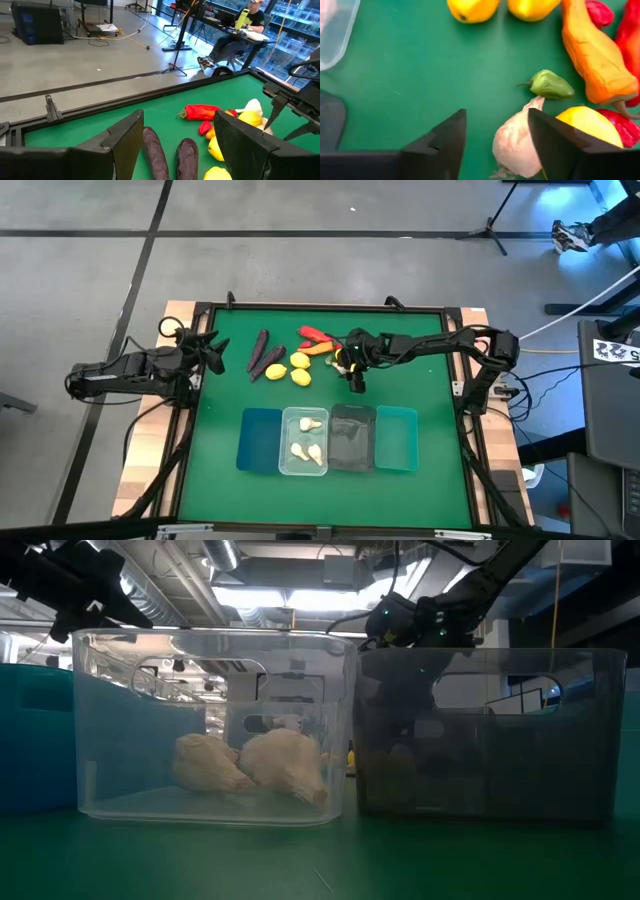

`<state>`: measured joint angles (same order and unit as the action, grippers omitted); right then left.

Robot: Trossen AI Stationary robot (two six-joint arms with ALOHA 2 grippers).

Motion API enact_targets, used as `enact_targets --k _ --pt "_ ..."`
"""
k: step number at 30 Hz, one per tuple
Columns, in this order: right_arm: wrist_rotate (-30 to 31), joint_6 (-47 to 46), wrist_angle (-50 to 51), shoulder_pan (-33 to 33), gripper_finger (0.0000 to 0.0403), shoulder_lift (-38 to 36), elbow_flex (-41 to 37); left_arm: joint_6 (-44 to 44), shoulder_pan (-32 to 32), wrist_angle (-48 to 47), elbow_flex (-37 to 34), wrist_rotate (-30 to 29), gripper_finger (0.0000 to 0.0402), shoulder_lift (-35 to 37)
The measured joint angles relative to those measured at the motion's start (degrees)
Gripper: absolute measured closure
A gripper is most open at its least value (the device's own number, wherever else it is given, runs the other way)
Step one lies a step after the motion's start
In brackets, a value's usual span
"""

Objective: Sort produce into baskets
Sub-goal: Put the white garlic into the transparent bin

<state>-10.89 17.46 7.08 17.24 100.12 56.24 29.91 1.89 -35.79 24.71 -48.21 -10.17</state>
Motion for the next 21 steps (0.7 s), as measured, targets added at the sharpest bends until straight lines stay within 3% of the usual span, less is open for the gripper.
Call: enact_targets --k 6,21 --pt "1.42 -0.61 0.1 0.01 0.0119 0.0 0.23 0.02 -0.02 -0.02 0.0 0.0 0.0164 -0.01" --pt "6.82 -2.17 0.01 0.04 0.0111 4.1 0.25 0.11 -0.02 -0.02 0.0 0.0 0.0164 -0.01"
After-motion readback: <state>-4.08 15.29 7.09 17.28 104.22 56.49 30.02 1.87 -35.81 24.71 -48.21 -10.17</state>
